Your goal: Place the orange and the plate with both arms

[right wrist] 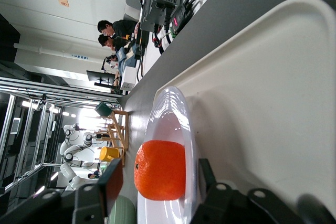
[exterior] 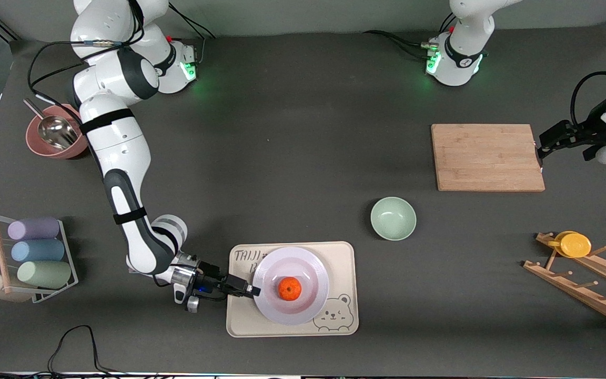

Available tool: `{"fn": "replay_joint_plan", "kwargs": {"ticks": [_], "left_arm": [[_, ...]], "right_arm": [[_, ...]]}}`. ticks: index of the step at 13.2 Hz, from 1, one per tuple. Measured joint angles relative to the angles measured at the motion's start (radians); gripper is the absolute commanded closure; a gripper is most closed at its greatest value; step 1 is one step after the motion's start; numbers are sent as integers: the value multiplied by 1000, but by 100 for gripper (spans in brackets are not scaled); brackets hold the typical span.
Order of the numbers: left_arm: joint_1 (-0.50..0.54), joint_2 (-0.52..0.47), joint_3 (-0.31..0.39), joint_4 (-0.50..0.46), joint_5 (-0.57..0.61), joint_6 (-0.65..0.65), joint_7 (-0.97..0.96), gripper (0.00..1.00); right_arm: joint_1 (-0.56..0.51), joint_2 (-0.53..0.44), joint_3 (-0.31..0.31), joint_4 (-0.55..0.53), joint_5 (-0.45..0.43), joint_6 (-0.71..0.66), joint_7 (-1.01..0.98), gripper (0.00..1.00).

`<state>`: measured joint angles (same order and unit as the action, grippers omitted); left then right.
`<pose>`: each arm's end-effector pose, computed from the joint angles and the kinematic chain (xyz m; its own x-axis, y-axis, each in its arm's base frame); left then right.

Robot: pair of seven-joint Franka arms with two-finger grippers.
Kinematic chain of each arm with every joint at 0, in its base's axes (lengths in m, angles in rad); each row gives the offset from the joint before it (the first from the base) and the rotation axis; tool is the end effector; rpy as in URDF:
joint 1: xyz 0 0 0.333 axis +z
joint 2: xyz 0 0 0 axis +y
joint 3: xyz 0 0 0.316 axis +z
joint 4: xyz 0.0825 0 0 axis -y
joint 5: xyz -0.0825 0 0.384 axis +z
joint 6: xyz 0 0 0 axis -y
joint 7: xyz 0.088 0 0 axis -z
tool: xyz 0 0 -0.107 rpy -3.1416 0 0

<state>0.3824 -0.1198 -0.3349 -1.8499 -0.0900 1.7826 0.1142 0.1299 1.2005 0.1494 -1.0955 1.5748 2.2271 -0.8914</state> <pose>0.5317 0.0093 0.5713 0.9976 -0.0473 0.0511 -0.0495 -0.9978 0.0439 0.7438 0.2041 0.0976 0.9482 -0.2485 0.1981 0.1091 -0.3311 -0.9373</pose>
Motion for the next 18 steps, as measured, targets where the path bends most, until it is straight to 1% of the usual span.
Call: {"fn": "replay_joint_plan", "kwargs": {"ticks": [1,3,5,7,8,9,10,11,12,14,16,17,18], "left_arm": [[0,0,0,0,0,0,0,0],[0,0,1,0,0,0,0,0],[1,0,2,0,1,0,0,0],[1,0,3,1,1,-1,0,0],[1,0,3,1,1,-1,0,0],[2,0,3,1,1,-1,0,0],[3,0,3,1,1,-1,0,0],[3,0,3,1,1,0,0,0],[3,0,3,1,1,0,1,0],[3,0,3,2,1,0,2,0],[3,0,3,9,1,0,4,0],[3,0,3,13,1,0,4,0],[3,0,3,19,1,0,4,0]], "right_arm": [[0,-3,-2,-3,-5,3,0,32],[2,-23,-21,-19,-27,8,7,28],[-1,-72,-54,-56,-83,8,51,28],[-11,-142,-71,-119,-125,8,97,24],[-15,-185,-82,-164,-146,8,112,21],[-20,-233,-92,-215,-179,6,127,9],[-27,-282,-105,-267,-225,0,136,8],[-32,-336,-125,-325,-279,-19,143,6],[-35,-391,-155,-380,-339,-55,146,2],[-38,-491,-233,-455,-483,-154,146,0],[-47,-585,-306,-485,-649,-274,177,0],[-53,-634,-326,-489,-745,-328,218,0],[-62,-689,-334,-489,-849,-370,272,0]]}}
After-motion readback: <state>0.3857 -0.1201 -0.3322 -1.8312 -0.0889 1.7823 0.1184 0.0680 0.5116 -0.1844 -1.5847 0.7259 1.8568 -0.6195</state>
